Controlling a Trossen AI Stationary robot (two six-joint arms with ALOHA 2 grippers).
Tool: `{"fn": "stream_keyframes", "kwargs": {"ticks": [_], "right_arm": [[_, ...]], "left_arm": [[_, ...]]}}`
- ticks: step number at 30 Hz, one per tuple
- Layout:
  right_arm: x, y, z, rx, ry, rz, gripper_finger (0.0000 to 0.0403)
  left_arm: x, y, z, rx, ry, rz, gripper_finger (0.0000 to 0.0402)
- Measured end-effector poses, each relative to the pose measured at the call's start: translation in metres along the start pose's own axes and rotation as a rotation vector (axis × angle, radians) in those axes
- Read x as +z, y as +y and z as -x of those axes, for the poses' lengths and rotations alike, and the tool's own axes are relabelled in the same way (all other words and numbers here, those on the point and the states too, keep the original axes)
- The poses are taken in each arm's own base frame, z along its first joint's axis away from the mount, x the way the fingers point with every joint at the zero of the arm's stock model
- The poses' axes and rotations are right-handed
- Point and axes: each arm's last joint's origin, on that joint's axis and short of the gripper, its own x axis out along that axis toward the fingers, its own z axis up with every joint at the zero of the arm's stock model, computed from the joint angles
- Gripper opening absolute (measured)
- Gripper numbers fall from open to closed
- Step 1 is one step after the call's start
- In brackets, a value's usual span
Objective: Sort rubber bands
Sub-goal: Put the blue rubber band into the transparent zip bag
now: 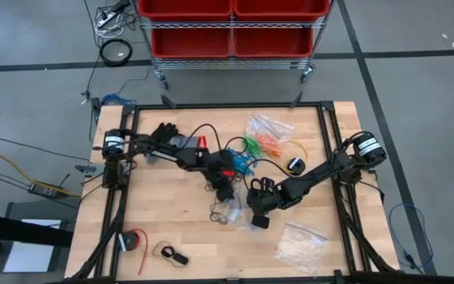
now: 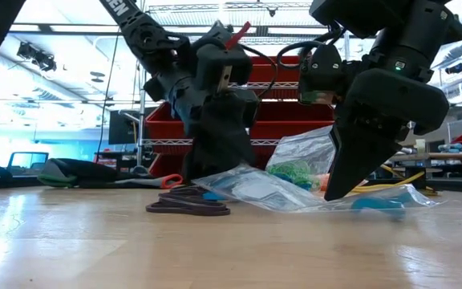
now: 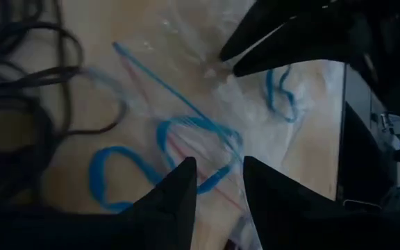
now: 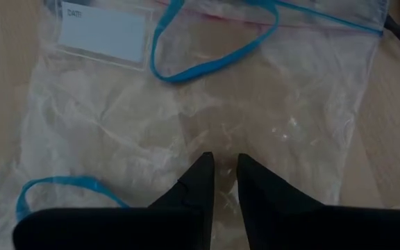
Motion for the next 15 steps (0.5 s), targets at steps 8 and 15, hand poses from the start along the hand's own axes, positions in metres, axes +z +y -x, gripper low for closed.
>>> {"fn": "stream_keyframes", "kwargs": {"ticks": [8,15], "right_arm": [[0.0,0.0,0.0,-0.01,-0.009,0.0,0.0052],[0.001,0.0,0.0,-0.012,-0.021,-0.002,0.0052]], "left_arm": [[0.001,-0.014,-0.006,-0.054,-0.053,-0.025,0.0127],[0.002,-0.009,-0.008,0.042,-0.116,-0.018,0.0127]]}}
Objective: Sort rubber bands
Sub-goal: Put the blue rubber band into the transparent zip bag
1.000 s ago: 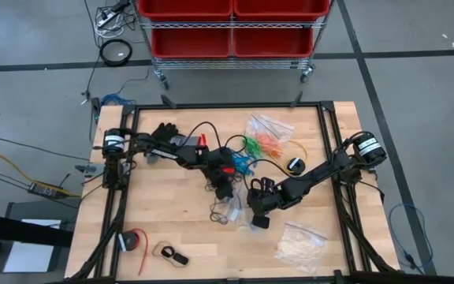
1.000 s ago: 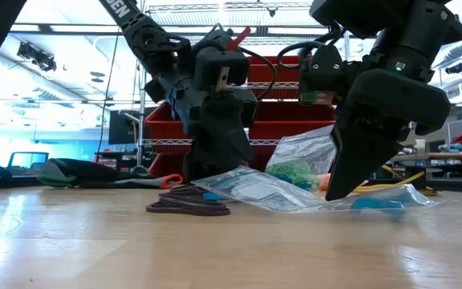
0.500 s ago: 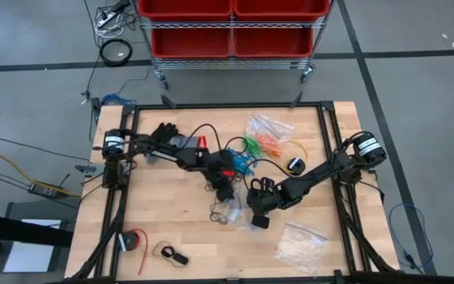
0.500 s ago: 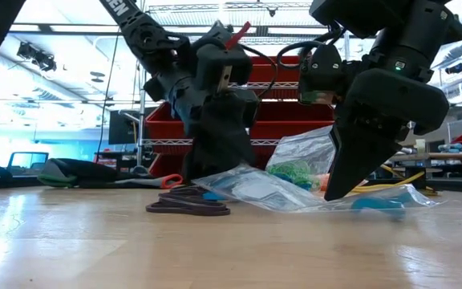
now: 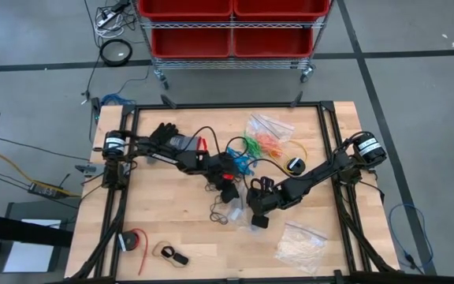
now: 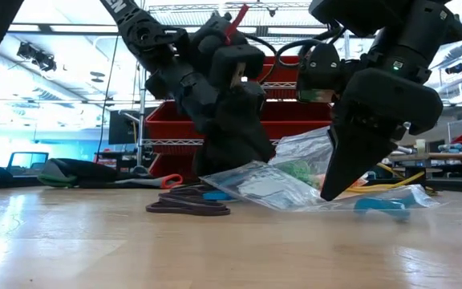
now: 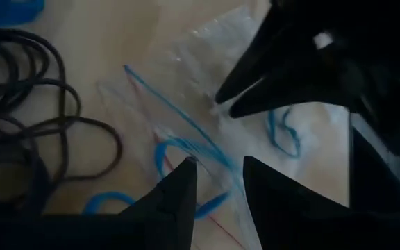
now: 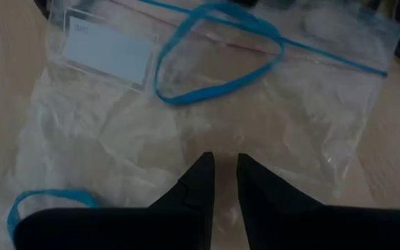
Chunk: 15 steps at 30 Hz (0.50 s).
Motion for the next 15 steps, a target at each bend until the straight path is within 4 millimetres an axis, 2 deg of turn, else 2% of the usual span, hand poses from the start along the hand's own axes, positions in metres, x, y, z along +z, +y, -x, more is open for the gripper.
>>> {"fn": "stream_keyframes", "kwargs": {"ticks": [7,10,13,15], "right_arm": [[0.001,0.0,0.0,-0.003,-0.007,-0.001,0.0052],[0.001,0.0,0.0,-0.003,-0.008,-0.003,0.0052],[0.001,0.0,0.0,-0.003,-0.008,-0.004,0.0052],[0.001,0.0,0.0,-0.016,-0.016,-0.011,0.0052]], "left_arm": [[-0.007,0.009,-0.017,-0.023,0.03,0.019,0.0127],[-0.006,0.008,-0.018,-0.038,0.023,-0.003,0.0123],[-0.003,0.005,-0.014,-0.05,0.008,-0.063,0.009],[0.002,0.001,-0.007,-0.076,-0.002,-0.117,0.0041]]}}
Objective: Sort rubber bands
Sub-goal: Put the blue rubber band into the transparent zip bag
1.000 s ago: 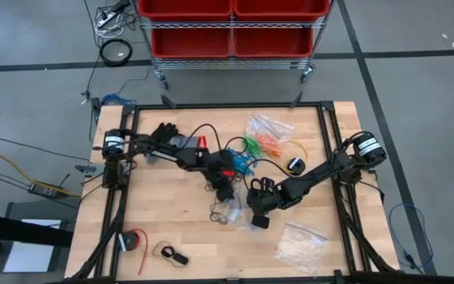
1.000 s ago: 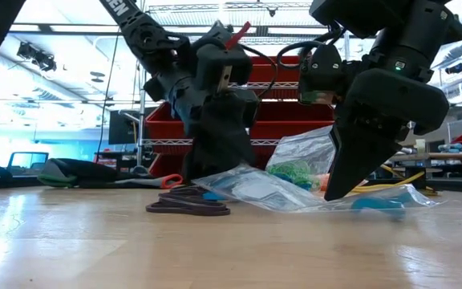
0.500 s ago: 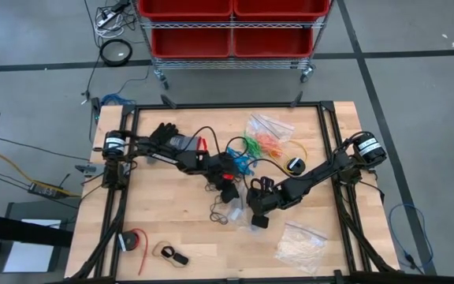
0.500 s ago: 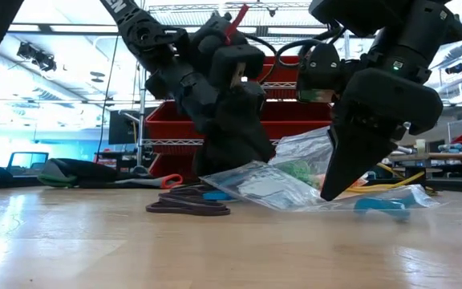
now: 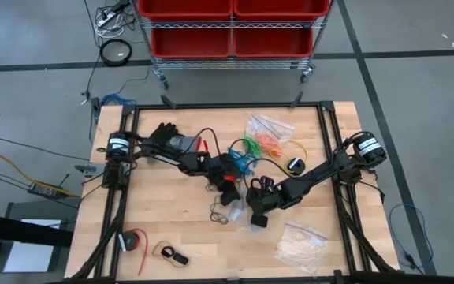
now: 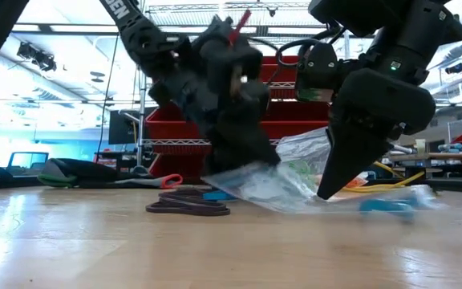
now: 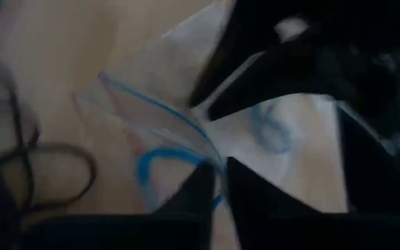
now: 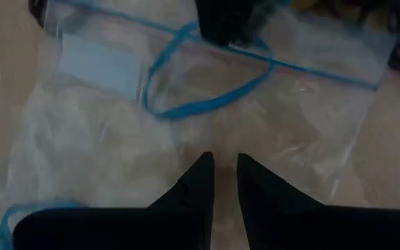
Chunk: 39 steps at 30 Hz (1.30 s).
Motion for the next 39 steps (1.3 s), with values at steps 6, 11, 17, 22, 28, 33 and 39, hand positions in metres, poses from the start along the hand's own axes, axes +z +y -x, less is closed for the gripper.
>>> {"fn": "stream_keyframes", "kwargs": {"ticks": [6,11,17,22,28,33,39], "right_arm": [[0.002,-0.001,0.0,-0.063,-0.05,-0.007,0.0052],[0.006,0.0,0.014,-0.05,-0.083,-0.031,0.0052],[0.019,0.0,0.074,-0.067,-0.308,-0.069,0.0052],[0.029,-0.008,0.127,0.012,-0.486,-0.164,0.0067],[0.03,-0.014,0.147,0.07,-0.529,-0.252,0.0123],[0.035,-0.022,0.145,0.09,-0.516,-0.343,0.0159],[0.04,-0.022,0.126,0.112,-0.458,-0.351,0.0155]], "left_arm": [[0.016,-0.016,0.01,-0.011,0.042,-0.16,0.0004],[0.032,-0.043,0.027,0.234,0.295,-0.421,0.0003],[0.05,-0.101,0.059,0.485,0.519,-0.857,0.0002],[0.054,-0.141,0.065,0.581,0.492,-1.077,0.0001],[0.034,-0.166,0.058,0.728,0.54,-1.283,0.0001],[0.02,-0.176,0.05,0.815,0.568,-1.408,0.0],[0.019,-0.174,0.049,0.774,0.581,-1.412,0.0]]}}
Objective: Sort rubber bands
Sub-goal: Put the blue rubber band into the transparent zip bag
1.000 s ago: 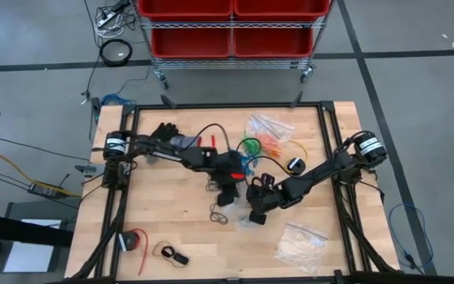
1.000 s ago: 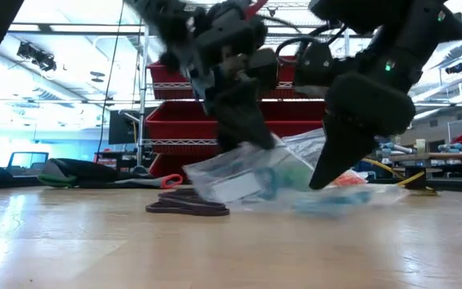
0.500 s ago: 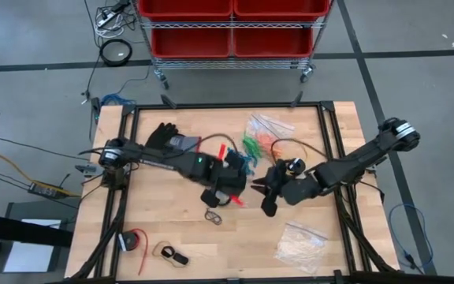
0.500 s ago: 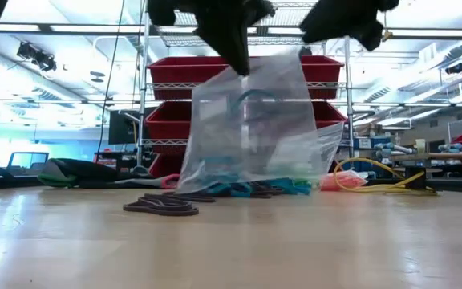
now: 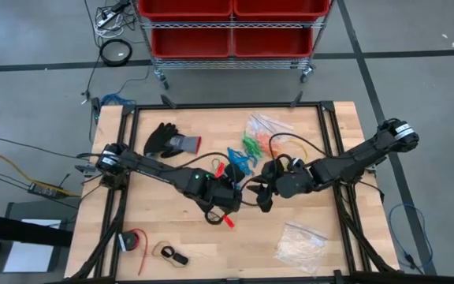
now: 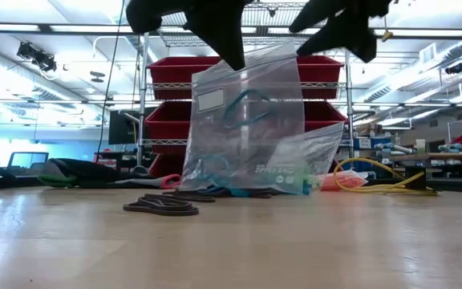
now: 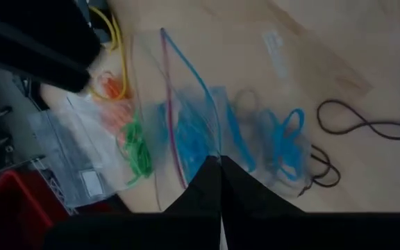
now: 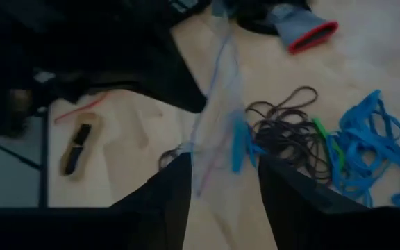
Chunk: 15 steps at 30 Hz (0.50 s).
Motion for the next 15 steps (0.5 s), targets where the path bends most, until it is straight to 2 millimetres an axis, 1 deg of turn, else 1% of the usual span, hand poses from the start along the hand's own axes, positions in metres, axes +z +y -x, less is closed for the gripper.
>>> {"fn": "stream_keyframes", "kwargs": {"ticks": [4,6,11,15], "right_arm": [[-0.004,-0.005,-0.016,-0.015,0.056,-0.029,0.0153],[-0.004,-0.007,-0.02,-0.02,0.073,-0.062,0.0155],[0.003,-0.011,-0.022,-0.012,0.056,-0.093,0.0155],[0.008,-0.008,-0.021,0.031,0.036,-0.1,0.0155]], "left_arm": [[0.002,0.002,-0.001,0.008,-0.025,-0.03,0.0],[0.002,0.002,-0.001,0.0,-0.033,-0.04,0.0],[0.004,-0.001,-0.008,-0.046,-0.035,-0.053,0.0],[0.006,-0.004,-0.014,-0.06,-0.023,-0.079,0.0]]}}
